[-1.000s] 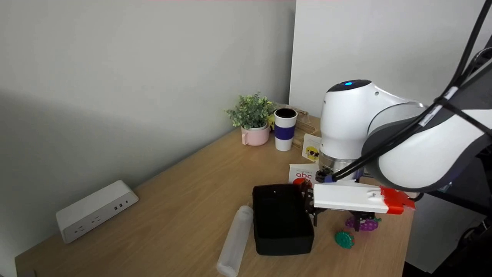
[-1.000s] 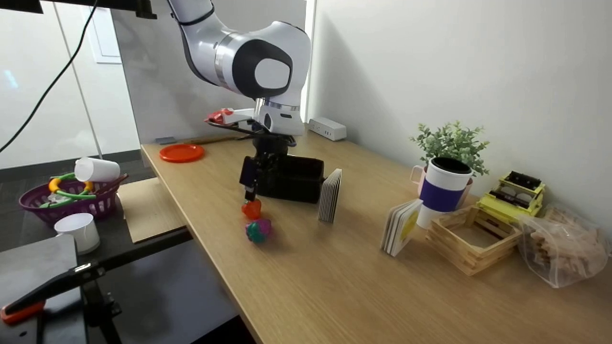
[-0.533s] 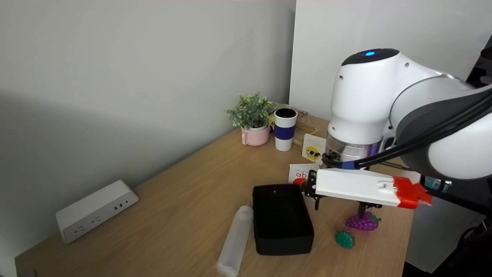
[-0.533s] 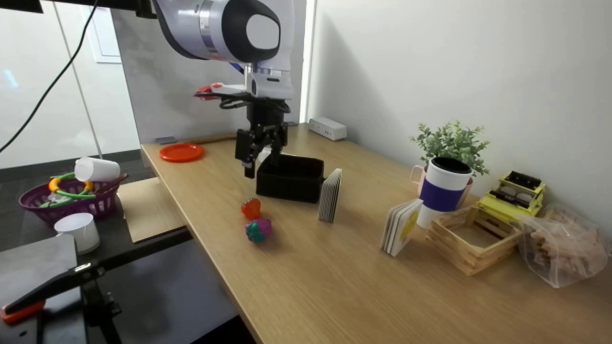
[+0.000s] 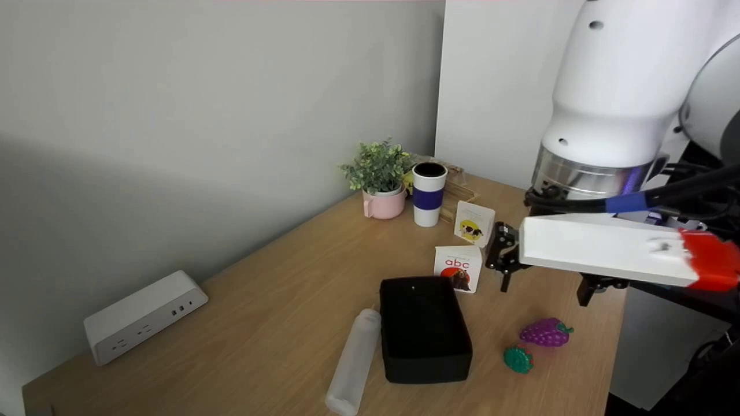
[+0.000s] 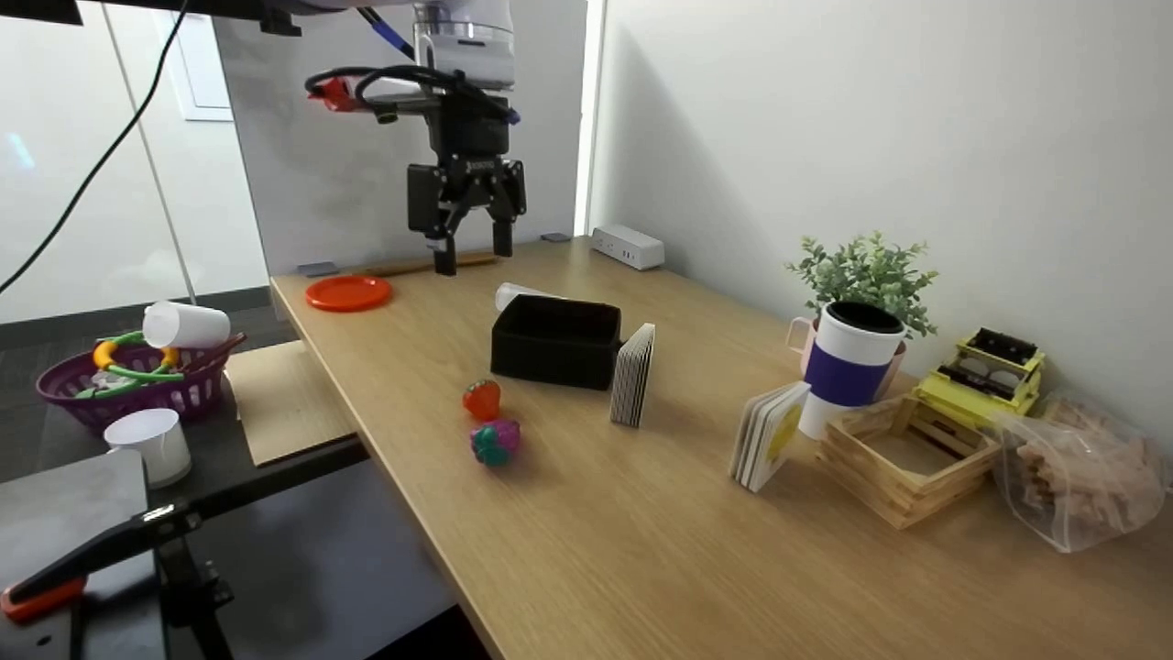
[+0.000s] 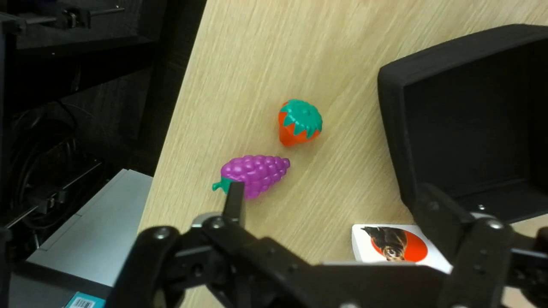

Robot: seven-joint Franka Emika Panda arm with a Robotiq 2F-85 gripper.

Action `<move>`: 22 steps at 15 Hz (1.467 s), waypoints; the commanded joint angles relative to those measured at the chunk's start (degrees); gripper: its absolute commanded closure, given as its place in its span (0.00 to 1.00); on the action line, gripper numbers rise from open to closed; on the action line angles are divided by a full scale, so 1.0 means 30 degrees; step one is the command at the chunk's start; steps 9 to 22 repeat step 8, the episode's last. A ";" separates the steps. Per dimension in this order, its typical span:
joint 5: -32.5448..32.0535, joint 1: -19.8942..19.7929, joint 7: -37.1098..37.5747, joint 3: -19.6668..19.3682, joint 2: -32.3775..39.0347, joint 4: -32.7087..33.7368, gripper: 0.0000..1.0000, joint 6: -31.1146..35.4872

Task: Take the fruits out of the box and place them on the table

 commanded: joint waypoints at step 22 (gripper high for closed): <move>-0.0055 -0.1152 0.0051 0.1526 -0.1024 -0.0211 0.00 -0.0875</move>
